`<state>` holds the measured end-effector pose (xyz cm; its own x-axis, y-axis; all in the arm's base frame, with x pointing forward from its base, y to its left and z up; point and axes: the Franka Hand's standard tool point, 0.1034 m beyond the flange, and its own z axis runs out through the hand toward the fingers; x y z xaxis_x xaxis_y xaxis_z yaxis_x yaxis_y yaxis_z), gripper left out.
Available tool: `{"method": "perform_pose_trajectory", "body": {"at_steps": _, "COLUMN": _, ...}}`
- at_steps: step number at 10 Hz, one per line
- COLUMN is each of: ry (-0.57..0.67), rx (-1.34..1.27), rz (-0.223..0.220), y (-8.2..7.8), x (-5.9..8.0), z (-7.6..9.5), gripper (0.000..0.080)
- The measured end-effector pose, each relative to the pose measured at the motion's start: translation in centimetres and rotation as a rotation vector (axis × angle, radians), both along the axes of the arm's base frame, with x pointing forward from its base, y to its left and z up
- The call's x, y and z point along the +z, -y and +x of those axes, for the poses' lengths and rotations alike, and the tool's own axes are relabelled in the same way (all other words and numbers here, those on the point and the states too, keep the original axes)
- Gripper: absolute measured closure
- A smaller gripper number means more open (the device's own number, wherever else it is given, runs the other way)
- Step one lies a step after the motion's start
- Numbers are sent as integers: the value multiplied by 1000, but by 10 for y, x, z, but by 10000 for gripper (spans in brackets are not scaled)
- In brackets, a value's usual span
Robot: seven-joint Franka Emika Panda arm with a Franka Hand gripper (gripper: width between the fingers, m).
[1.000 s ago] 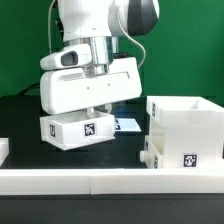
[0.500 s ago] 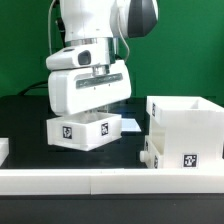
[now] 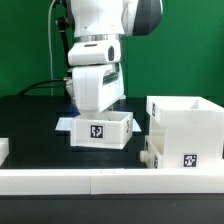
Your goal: Assemble drawer
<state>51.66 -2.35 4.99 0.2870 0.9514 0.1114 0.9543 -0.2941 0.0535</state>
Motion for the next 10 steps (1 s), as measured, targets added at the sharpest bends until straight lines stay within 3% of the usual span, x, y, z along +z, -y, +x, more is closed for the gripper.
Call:
{"method": "perform_pose_trajectory", "body": {"at_steps": 2, "ry": -48, "rx": 18, "rz": 2, "y": 1, "x": 0, "z": 3, "gripper": 757}}
{"method": "perform_pose_trajectory", "body": {"at_steps": 5, "ry": -79, "rx": 68, "rz": 0, "y": -7, "x": 5, "z": 23, "gripper": 757}}
{"method": "perform_pose_trajectory", "body": {"at_steps": 10, "ry": -75, "rx": 156, "rz": -15, "y": -14, "x": 4, "z": 25, "gripper": 757}}
